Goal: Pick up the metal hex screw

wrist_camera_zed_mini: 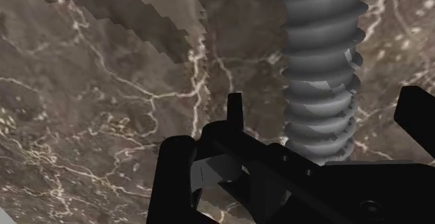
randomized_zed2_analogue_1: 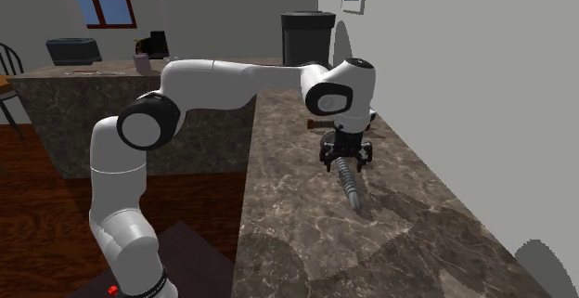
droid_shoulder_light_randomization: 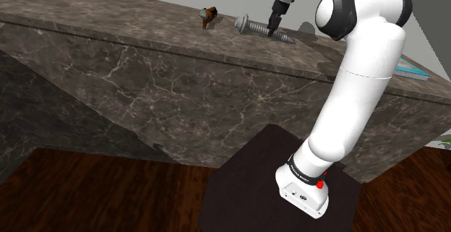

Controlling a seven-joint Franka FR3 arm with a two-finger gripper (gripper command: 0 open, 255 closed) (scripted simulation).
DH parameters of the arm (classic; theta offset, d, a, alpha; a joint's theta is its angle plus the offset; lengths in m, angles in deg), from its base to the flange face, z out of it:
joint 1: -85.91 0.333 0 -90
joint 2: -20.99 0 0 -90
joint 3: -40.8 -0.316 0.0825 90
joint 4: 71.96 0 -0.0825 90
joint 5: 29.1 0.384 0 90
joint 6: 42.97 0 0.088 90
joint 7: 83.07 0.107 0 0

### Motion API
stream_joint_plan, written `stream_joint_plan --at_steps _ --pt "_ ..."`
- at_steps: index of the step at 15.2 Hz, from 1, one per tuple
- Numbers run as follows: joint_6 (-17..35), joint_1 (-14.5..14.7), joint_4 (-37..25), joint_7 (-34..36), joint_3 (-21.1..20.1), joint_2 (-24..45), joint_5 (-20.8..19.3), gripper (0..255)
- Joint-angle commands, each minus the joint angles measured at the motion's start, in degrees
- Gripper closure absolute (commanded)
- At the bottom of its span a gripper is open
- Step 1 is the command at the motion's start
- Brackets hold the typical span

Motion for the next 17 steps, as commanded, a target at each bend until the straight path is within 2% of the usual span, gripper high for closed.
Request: stream_joint_plan --at_steps 1,2,11,17 --pt "0.59 0.02 0.51 -0.1 -0.03 0.07 0.07 0" --pt "0.66 0.07 0.64 -0.07 -0.03 -0.01 0.02 255" --pt "0.58 0.02 0.5 -0.1 -0.02 0.08 0.08 255" --pt "-4.33 -0.83 -5.05 0.23 0.12 0.83 0.44 255"
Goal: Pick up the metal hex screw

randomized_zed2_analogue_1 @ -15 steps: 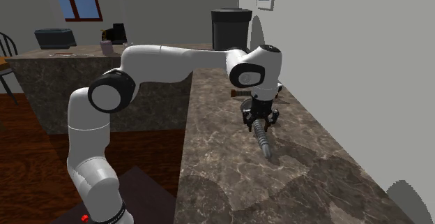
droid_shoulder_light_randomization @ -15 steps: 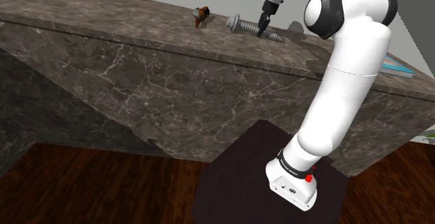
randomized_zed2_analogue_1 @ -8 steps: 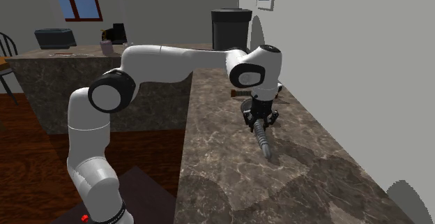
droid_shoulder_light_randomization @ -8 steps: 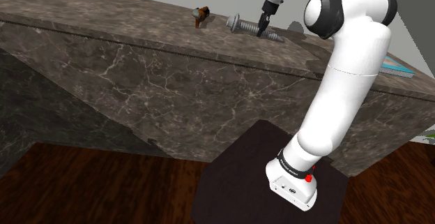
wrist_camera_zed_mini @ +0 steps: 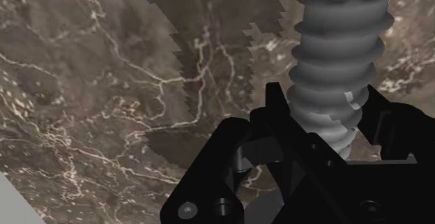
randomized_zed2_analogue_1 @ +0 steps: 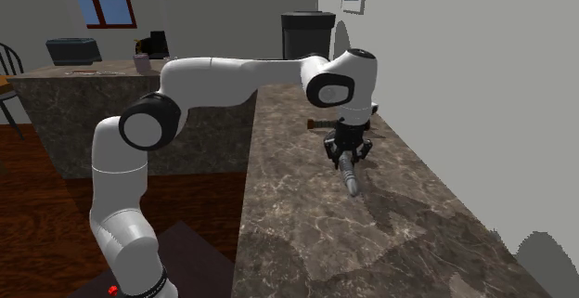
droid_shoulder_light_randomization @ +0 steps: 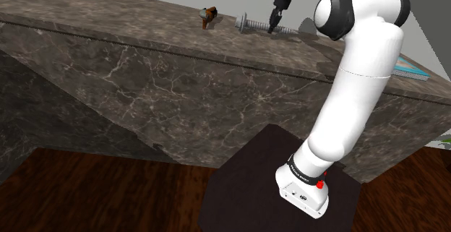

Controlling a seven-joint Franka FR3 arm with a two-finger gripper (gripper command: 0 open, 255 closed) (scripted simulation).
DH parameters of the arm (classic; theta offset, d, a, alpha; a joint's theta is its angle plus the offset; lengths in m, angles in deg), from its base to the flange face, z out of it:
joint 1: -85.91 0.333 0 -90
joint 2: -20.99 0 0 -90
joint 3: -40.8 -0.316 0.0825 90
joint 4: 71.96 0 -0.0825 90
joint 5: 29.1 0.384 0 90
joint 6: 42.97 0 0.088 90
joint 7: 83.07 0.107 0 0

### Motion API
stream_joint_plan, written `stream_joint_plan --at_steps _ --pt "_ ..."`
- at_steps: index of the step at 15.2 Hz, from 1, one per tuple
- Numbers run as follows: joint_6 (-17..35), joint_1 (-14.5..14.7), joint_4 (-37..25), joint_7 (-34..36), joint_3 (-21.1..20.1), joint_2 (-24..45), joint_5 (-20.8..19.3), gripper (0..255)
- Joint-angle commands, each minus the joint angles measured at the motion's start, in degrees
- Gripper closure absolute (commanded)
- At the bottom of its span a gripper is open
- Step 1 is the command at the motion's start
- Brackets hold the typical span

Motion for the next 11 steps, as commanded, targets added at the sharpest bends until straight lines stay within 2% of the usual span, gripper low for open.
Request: stream_joint_plan --at_steps 1,9,11 --pt "-1.66 -0.29 -1.86 0.13 0.05 0.22 0.13 255" --pt "-9.0 -2.43 -11.21 0.29 0.15 2.61 1.66 255" --pt "-9.15 -2.48 -11.4 0.29 0.14 2.67 1.7 255"
